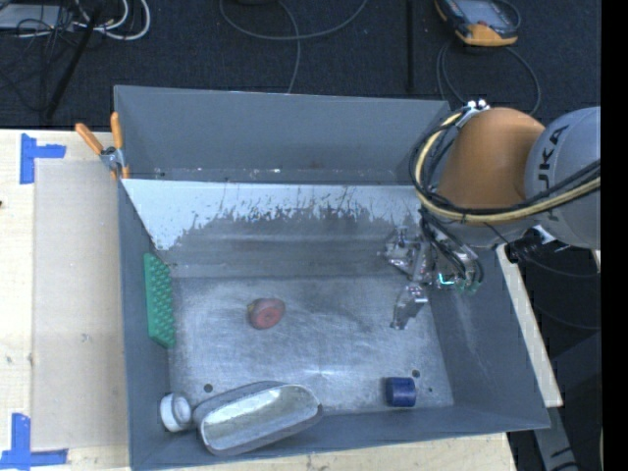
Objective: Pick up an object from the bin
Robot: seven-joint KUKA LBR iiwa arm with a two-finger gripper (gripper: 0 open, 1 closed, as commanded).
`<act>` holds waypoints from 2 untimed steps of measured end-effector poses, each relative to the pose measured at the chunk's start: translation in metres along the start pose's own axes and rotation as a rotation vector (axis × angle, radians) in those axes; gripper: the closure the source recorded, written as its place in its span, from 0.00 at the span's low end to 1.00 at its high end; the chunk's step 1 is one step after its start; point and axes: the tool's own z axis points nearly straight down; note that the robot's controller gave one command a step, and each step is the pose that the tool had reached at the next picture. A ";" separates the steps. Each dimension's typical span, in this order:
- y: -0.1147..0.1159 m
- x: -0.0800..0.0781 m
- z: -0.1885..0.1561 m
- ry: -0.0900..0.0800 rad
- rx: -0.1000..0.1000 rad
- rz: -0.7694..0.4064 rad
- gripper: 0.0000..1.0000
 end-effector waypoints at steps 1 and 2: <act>0.040 -0.016 0.069 -0.010 0.000 0.211 0.00; 0.126 0.017 0.032 -0.007 -0.003 0.140 0.00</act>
Offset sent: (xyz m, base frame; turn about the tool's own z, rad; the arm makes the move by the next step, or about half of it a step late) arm 0.0140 0.0400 -0.0708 0.2136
